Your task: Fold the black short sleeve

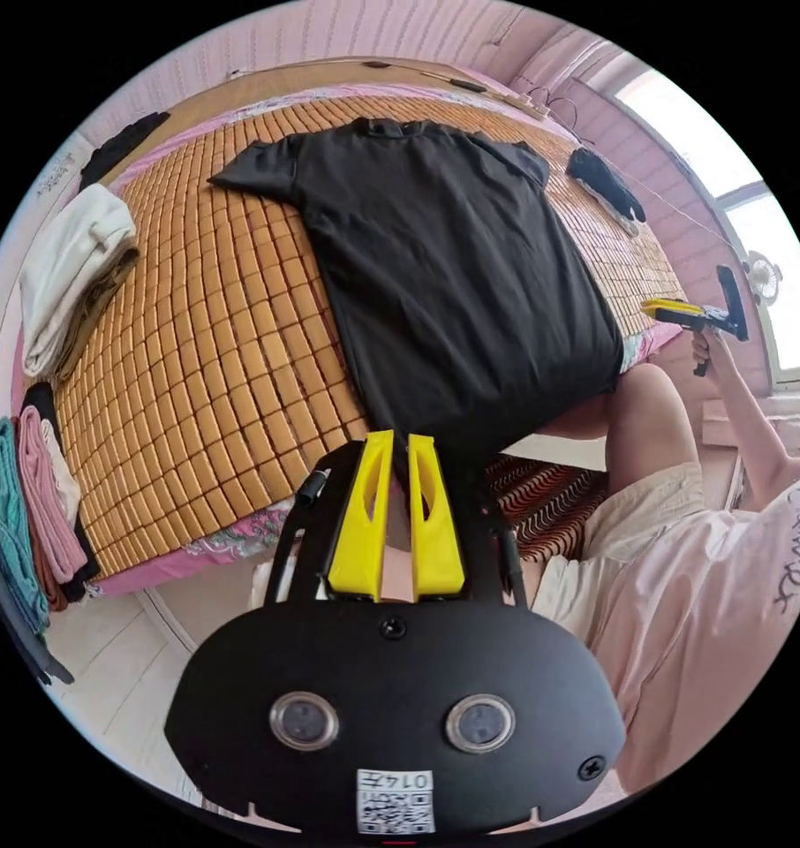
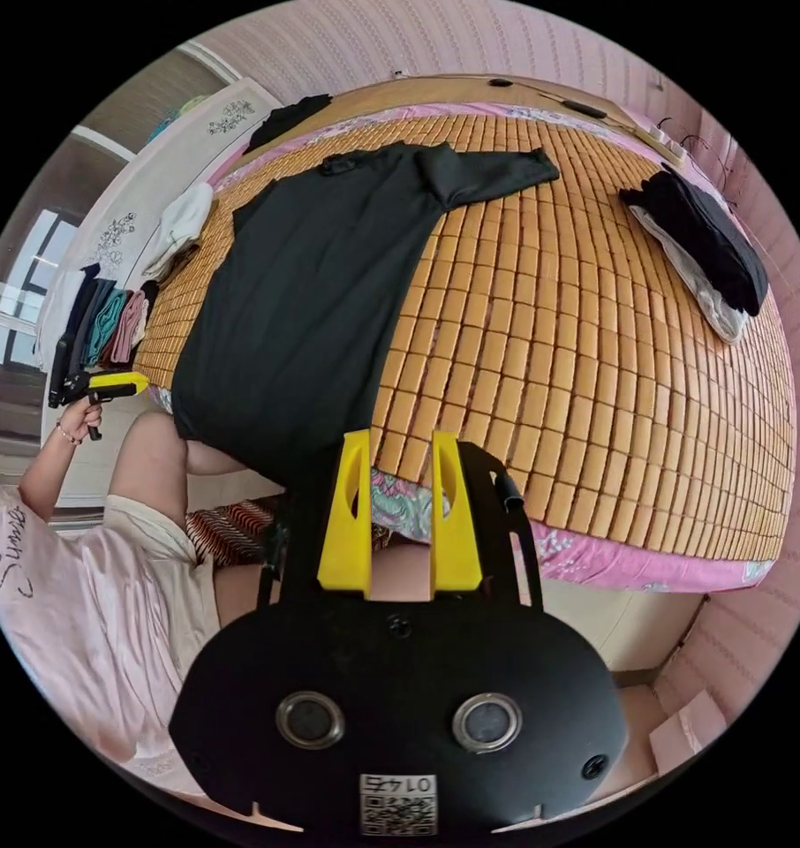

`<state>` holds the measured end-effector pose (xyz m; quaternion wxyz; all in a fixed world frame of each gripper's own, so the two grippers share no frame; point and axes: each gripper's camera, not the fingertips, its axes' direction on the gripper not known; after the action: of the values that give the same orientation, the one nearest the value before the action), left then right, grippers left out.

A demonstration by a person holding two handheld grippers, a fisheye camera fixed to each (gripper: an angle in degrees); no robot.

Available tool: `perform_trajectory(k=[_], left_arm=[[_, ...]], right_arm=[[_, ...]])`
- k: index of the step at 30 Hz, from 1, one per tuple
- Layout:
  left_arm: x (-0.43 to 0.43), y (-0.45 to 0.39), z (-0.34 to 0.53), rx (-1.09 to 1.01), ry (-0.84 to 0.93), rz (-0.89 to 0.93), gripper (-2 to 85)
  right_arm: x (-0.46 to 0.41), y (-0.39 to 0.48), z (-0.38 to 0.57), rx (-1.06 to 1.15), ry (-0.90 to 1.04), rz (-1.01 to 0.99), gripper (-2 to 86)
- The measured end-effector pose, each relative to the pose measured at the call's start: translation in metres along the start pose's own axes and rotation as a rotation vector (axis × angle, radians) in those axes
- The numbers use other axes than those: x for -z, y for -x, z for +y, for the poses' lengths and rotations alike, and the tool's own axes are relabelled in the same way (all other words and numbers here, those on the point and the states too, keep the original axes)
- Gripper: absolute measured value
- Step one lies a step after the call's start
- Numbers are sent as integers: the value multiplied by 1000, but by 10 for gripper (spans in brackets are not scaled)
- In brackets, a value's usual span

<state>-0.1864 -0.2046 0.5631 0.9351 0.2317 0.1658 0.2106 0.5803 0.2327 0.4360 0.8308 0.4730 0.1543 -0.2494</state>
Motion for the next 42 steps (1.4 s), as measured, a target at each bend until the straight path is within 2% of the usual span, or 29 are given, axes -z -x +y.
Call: perform_trajectory(k=[5, 9, 14, 17, 25, 29, 32, 36, 39, 42], left_arm=[[-23, -13, -106, -160, -154, 71, 21], [-46, -56, -230, -332, -215, 108, 9], [-81, -142, -360, -451, -201, 125, 13], [-118, -201, -419, -508, -183, 53, 26], [-265, -288, -556, -428, -59, -16, 74], [-329, -292, -574, -415, 56, -53, 30], [-321, -275, -556, -420, -37, -23, 1], [-263, -226, -469, -453, -167, 164, -5], [-244, -180, -387, -437, -210, 227, -6], [-268, -141, -321, -376, -194, 190, -6]], right_arm=[[17, -71, -92, -82, -157, 9, 105], [25, -103, -130, -120, -188, -7, 101], [29, -116, -105, -181, -141, -40, 93], [36, -124, -77, -225, -124, -62, 90], [40, -164, -27, -300, -121, -127, 88], [39, -181, -18, -319, -123, -128, 87], [41, -191, -19, -328, -139, -157, 87], [54, -195, -34, -295, -181, -164, 85], [61, -193, -50, -248, -207, -190, 84], [57, -187, -70, -190, -195, -197, 83]])
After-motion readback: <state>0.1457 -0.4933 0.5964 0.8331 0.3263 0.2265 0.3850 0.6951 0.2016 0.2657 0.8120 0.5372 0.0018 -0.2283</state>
